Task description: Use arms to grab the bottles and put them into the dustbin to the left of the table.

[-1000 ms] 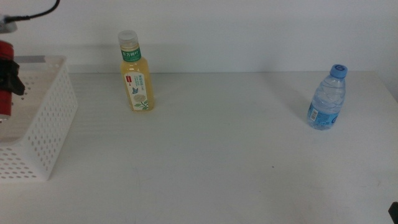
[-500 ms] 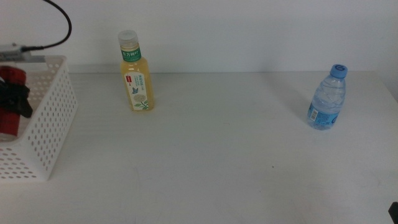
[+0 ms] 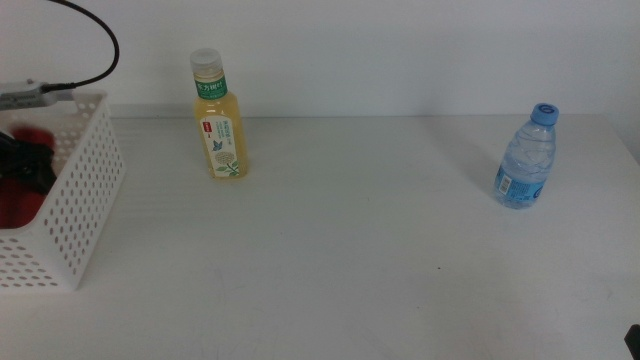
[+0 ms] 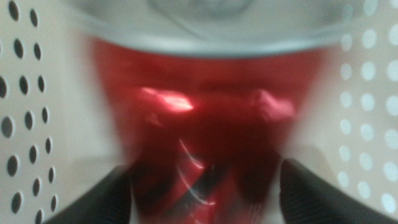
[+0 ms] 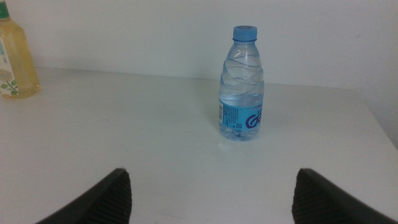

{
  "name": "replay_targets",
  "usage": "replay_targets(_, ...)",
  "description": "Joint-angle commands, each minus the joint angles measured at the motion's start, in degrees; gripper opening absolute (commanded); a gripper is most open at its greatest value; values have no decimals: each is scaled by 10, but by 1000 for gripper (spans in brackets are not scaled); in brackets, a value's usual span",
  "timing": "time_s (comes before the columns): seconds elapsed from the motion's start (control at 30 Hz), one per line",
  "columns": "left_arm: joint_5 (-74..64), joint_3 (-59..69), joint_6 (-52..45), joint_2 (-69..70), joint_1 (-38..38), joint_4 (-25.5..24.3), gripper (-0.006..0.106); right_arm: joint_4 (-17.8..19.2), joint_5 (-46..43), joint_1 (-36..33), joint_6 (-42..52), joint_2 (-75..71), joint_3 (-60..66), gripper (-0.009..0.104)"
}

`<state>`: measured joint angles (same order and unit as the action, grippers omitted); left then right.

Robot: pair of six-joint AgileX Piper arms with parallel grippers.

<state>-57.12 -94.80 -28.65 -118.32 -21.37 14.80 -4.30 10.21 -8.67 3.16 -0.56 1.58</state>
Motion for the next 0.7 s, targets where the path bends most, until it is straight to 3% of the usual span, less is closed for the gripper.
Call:
replay_targets(0.0,3,-21,-9,40,5,21,82,6,-44,4,3,-16,-4,68)
replay_targets(0.07,2,-21,-13,40,7,19,90,6,-44,4,3,-16,-4,68)
replay_targets(0.33,-7,-21,9,59,9,21,90,6,-44,4,3,-16,-4,68)
replay_targets(0.67,-15,-17,39,184,37,6,78,6,-44,4,3,-16,-4,68)
